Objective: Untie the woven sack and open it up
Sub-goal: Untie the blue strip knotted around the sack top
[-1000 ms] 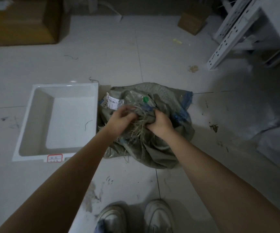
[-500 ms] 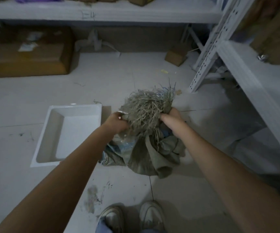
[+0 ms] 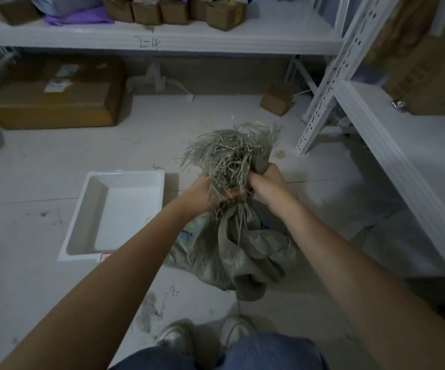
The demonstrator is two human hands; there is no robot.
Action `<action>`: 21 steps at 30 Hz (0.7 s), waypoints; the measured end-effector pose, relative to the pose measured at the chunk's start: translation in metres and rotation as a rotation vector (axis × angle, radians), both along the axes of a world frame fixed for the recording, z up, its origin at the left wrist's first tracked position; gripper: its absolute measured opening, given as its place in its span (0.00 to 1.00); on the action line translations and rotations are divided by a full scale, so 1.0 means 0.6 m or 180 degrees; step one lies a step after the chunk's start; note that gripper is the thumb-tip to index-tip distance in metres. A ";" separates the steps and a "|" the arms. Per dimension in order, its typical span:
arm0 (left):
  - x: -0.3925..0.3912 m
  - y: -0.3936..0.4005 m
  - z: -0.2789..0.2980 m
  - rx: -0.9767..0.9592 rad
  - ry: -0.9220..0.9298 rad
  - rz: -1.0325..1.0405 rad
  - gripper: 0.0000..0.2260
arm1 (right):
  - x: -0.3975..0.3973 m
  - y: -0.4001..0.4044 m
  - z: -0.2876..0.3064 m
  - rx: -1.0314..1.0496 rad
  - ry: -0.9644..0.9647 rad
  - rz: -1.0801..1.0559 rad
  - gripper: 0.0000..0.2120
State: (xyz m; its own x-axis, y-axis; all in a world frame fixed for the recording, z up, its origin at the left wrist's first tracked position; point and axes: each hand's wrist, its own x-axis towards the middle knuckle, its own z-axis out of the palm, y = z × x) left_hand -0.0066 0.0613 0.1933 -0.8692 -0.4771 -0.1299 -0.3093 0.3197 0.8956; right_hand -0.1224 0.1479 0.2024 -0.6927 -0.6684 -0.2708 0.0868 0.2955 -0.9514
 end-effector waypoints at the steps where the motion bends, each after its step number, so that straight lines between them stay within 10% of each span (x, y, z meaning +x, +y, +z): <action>1: -0.001 0.002 0.004 0.0077 0.0022 0.0122 0.15 | 0.001 0.001 -0.003 -0.0108 -0.0019 -0.0154 0.12; 8: -0.009 0.012 0.025 0.0312 0.0192 0.0932 0.13 | 0.018 0.028 -0.022 -0.0844 -0.0485 -0.0377 0.06; 17: -0.031 0.036 0.050 -0.0055 -0.0311 0.1232 0.13 | 0.030 0.045 -0.017 -0.0233 0.0855 0.0402 0.37; 21: -0.033 0.032 0.071 0.0526 -0.0086 0.1077 0.07 | 0.028 0.039 -0.005 -0.0571 -0.0050 0.0129 0.28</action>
